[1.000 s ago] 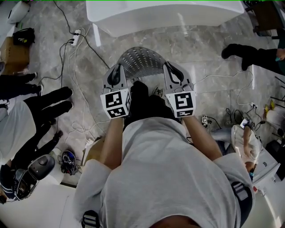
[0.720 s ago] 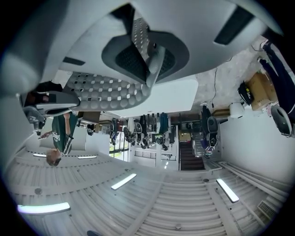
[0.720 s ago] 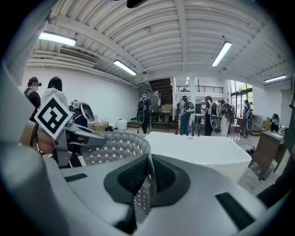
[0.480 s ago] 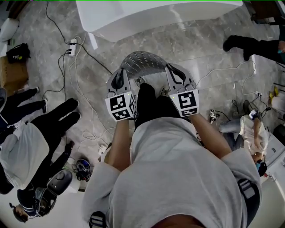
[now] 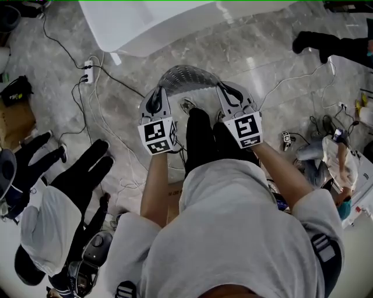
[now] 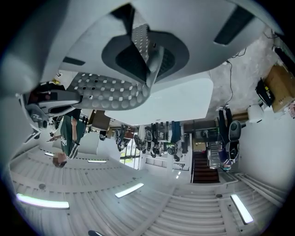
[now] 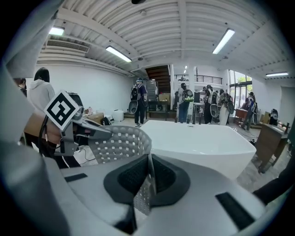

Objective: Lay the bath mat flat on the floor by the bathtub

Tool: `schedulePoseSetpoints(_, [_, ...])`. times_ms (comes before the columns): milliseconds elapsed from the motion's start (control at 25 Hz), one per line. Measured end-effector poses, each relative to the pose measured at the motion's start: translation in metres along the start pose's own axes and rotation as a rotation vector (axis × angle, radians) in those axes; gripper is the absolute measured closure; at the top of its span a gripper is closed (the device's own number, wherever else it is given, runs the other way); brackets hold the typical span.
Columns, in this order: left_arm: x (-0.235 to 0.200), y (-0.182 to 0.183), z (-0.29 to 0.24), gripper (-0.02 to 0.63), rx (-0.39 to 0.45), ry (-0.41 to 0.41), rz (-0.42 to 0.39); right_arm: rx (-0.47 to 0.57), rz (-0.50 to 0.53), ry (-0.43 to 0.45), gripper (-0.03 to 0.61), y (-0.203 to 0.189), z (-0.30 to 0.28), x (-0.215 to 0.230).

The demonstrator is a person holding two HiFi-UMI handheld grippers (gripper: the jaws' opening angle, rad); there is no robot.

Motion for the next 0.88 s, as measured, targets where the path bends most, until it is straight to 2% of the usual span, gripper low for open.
schedulePoseSetpoints(320, [-0.049, -0.009, -0.086, 0.586, -0.04, -0.113, -0.12, -0.046, -0.018, -0.022, 0.561, -0.022, -0.064, -0.014])
schedulePoseSetpoints(480, [-0.059, -0.015, -0.117, 0.586, -0.039, -0.168, -0.185, -0.068, -0.06, -0.067, 0.561, -0.037, -0.089, -0.015])
schedulePoseSetpoints(680, [-0.079, -0.014, -0.149, 0.586, -0.018, -0.156, -0.202, -0.085, -0.086, -0.102, 0.561, -0.041, -0.115, -0.028])
schedulePoseSetpoints(880, [-0.083, -0.031, -0.186, 0.586, -0.038, -0.155, -0.211, -0.088, -0.11, -0.122, 0.561, -0.062, -0.146, -0.033])
Point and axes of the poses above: the fingertips, and each gripper's own axes: z backward along the fingers, x to its right, y out of its top, the point moved 3 cm from there along z, backward along the fingers, and after that the axes turned 2 degrees about -x, right-handed, at the moved point
